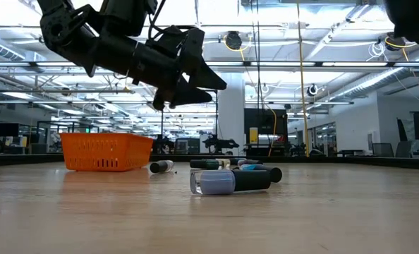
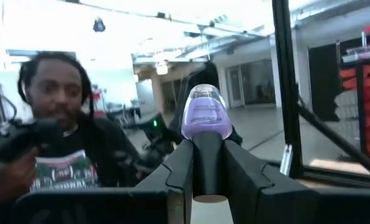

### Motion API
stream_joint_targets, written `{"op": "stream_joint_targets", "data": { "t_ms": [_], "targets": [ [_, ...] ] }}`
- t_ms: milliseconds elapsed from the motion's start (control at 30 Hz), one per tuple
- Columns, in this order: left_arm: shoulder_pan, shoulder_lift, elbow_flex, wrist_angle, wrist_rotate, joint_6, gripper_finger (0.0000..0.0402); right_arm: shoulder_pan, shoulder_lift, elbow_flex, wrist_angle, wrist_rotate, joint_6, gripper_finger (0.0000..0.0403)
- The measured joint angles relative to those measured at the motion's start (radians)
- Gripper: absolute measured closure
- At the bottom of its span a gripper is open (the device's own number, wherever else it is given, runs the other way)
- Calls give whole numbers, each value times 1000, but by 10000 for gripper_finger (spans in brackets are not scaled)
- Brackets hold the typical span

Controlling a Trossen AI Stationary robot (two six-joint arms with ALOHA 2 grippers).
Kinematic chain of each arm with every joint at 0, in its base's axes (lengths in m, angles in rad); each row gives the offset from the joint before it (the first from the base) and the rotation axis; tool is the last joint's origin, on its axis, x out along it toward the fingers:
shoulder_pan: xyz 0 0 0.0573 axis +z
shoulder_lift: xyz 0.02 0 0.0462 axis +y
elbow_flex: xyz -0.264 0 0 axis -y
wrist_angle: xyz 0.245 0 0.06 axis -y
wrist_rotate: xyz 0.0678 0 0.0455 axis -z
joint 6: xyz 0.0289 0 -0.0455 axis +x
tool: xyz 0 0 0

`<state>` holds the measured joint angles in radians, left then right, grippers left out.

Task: Pick & Place Nail Polish
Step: Put the top violet nail polish into the orange basket

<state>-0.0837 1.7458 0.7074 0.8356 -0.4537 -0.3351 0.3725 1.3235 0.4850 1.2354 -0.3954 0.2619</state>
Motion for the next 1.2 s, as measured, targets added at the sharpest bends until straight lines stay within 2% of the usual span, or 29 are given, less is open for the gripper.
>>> {"op": "stream_joint_targets", "data": {
  "t_ms": [133,267,400,533,633,733,800,1033,1200],
  "targets": [
    [-1,0,-1,11,4,-16,165,-14,0,0,-169,84,-57,352],
    [0,0,-1,53,8,-34,165,-32,1,0,-413,295,-161,352],
    [3,0,-1,58,8,-45,165,-34,1,0,-625,551,-309,352],
    [14,0,-1,58,17,-239,165,-26,1,-1,-734,765,-447,352],
    [36,0,-1,59,97,-386,165,-12,1,-1,-761,901,-524,352],
    [50,0,1,57,161,-437,165,2,1,-1,-761,1015,-578,352],
    [51,0,9,57,178,-437,165,8,1,-1,-761,1053,-600,352],
    [19,13,76,24,309,-421,165,9,1,-1,-733,1073,-630,352],
    [10,71,150,-29,323,-403,165,10,0,-1,-729,1105,-645,352]
  ]
}}
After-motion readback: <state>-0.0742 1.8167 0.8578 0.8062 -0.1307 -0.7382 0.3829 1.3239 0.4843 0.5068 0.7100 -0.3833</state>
